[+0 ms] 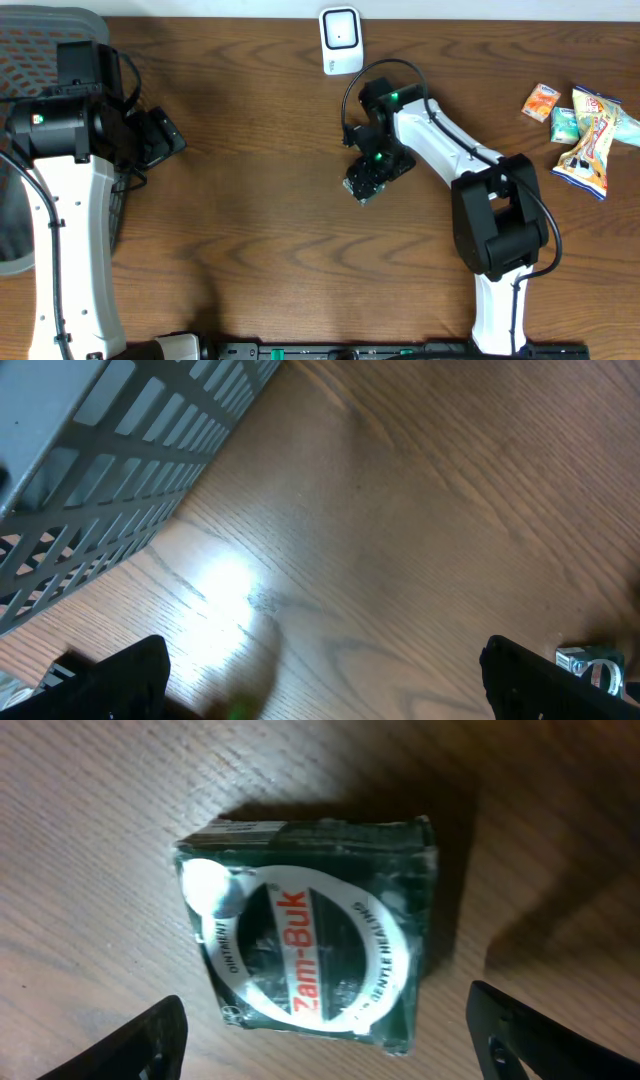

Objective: Scan the item barcode

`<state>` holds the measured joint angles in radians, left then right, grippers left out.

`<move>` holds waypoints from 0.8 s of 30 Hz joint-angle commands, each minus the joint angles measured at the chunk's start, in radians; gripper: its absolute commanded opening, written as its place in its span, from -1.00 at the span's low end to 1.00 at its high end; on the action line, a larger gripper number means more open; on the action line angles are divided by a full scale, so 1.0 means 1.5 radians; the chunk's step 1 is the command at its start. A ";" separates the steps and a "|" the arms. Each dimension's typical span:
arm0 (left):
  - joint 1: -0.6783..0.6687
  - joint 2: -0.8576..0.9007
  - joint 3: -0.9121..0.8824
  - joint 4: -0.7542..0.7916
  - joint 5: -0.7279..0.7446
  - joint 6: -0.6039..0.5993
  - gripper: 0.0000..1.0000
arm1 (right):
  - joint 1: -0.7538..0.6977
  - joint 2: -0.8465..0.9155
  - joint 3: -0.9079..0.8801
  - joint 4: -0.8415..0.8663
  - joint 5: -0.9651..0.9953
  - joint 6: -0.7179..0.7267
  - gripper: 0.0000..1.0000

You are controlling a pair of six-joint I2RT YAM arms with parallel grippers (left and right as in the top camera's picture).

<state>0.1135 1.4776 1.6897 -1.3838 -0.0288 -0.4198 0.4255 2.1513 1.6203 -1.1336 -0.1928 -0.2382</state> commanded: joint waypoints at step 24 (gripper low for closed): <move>0.002 0.004 -0.003 -0.002 -0.004 -0.003 0.96 | 0.062 -0.007 -0.083 0.110 0.149 0.074 0.26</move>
<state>0.1135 1.4776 1.6897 -1.3838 -0.0288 -0.4194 0.5148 2.1349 1.5188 -0.9806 0.0231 -0.1493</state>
